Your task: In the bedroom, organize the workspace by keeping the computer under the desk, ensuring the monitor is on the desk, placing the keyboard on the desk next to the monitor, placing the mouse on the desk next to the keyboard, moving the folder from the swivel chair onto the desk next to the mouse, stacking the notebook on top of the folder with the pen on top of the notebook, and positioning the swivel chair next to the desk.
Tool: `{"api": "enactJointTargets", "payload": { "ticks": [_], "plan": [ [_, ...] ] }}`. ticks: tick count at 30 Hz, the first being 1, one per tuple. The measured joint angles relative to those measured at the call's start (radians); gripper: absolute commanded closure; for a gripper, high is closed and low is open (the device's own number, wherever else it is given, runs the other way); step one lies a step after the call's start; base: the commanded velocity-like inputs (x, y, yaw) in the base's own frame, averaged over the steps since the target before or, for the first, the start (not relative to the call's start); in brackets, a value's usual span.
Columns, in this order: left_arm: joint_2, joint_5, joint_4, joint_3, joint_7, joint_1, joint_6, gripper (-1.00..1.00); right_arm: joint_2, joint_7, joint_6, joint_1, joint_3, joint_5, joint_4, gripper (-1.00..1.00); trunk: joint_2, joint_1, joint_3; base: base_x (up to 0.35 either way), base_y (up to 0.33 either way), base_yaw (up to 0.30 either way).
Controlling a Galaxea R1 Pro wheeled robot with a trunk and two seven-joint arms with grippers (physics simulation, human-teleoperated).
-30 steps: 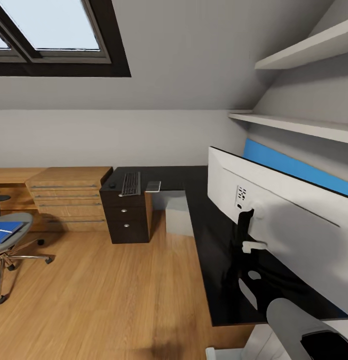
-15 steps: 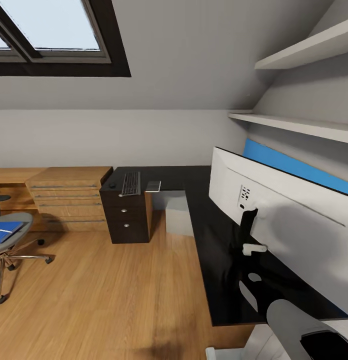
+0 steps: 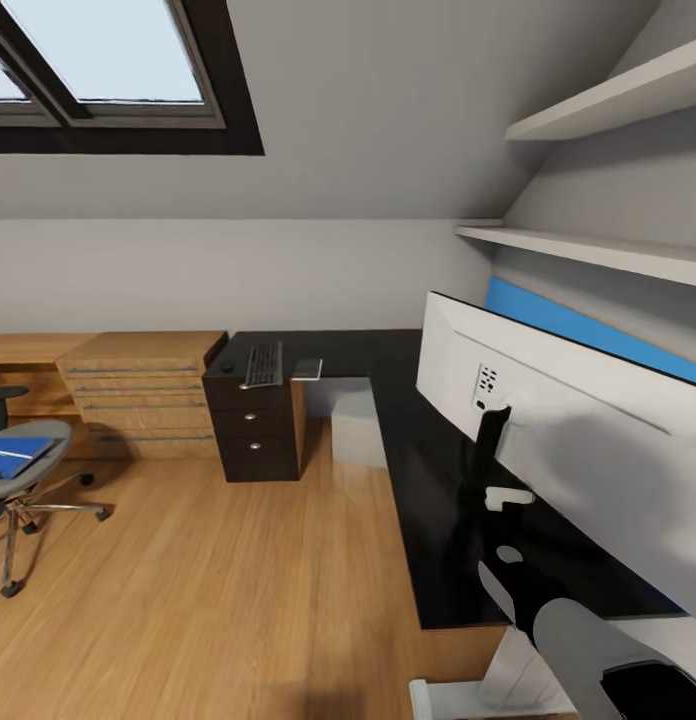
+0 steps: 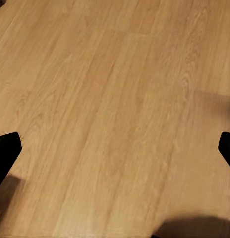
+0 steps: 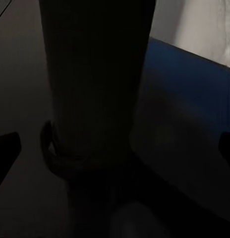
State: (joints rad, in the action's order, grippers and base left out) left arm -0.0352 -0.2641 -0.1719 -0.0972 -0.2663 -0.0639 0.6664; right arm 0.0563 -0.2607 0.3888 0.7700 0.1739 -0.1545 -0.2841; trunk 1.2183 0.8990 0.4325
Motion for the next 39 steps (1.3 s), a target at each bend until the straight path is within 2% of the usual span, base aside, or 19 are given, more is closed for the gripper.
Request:
{"api": "enactJointTargets", "payload": {
  "ticks": [14, 20, 24, 25, 27, 28, 29, 31, 34, 39],
  "plan": [
    [0.001, 0.001, 0.0, 0.0, 0.0, 0.0, 0.0, -1.0, 0.0, 0.001, 0.002, 0.001, 0.0, 0.0, 0.0, -1.0, 0.0, 0.0, 0.0, -0.237, -0.002, 0.0],
    [0.001, 0.001, 0.0, -0.001, 0.0, 0.0, 0.0, -1.0, 0.002, -0.001, 0.006, 0.0, 0.002, 0.002, -0.006, -1.0, 0.0, 0.0, 0.0, -0.202, -0.14, 0.0],
    [0.001, 0.002, 0.0, 0.0, 0.0, 0.0, 0.0, -1.0, 0.005, -0.002, 0.009, -0.001, 0.003, 0.002, -0.047, -1.0, 0.0, 0.0, 0.0, -0.124, -0.119, 0.0],
    [0.0, 0.001, 0.0, 0.0, 0.0, 0.0, 0.0, -1.0, 0.006, -0.002, 0.001, -0.003, 0.003, 0.004, -0.113, -1.0, 0.0, 0.0, 0.0, -0.039, -0.038, 0.0],
    [0.0, 0.002, 0.0, 0.0, 0.0, 0.0, 0.0, -1.0, 0.007, -0.003, -0.011, -0.006, 0.001, 0.002, -0.157, -1.0, 0.0, 0.0, 0.0, -0.028, -0.027, 0.0],
    [0.0, 0.002, 0.0, 0.0, 0.0, 0.0, -0.001, -1.0, 0.009, -0.003, -0.022, -0.008, 0.0, 0.0, -0.179, -1.0, 0.0, 0.0, 0.0, -0.013, -0.012, 0.0],
    [0.0, 0.001, 0.0, 0.0, 0.0, 0.0, -0.001, -1.0, 0.016, -0.002, -0.079, -0.024, -0.002, -0.013, -0.249, -1.0, 0.0, -0.001, 0.0, -0.01, -0.01, 0.0],
    [0.0, 0.001, 0.0, 0.0, 0.0, 0.0, -0.001, -1.0, 0.027, -0.001, -0.135, -0.042, -0.004, -0.031, -0.305, -1.0, 0.0, -0.001, 0.0, -0.007, -0.006, 0.0],
    [0.001, 0.002, 0.0, -0.001, 0.001, 0.0, -0.001, -1.0, 0.059, 0.0, -0.275, -0.098, -0.011, -0.101, -0.46, -1.0, 0.0, -0.001, 0.0, -0.003, -0.003, 0.0],
    [0.002, 0.003, 0.0, -0.002, 0.001, 0.0, 0.0, -1.0, 0.075, -0.001, -0.369, -0.137, -0.014, -0.154, -0.558, -1.0, 0.0, -0.001, 0.0, -0.001, -0.005, 0.0]
  ]
}}
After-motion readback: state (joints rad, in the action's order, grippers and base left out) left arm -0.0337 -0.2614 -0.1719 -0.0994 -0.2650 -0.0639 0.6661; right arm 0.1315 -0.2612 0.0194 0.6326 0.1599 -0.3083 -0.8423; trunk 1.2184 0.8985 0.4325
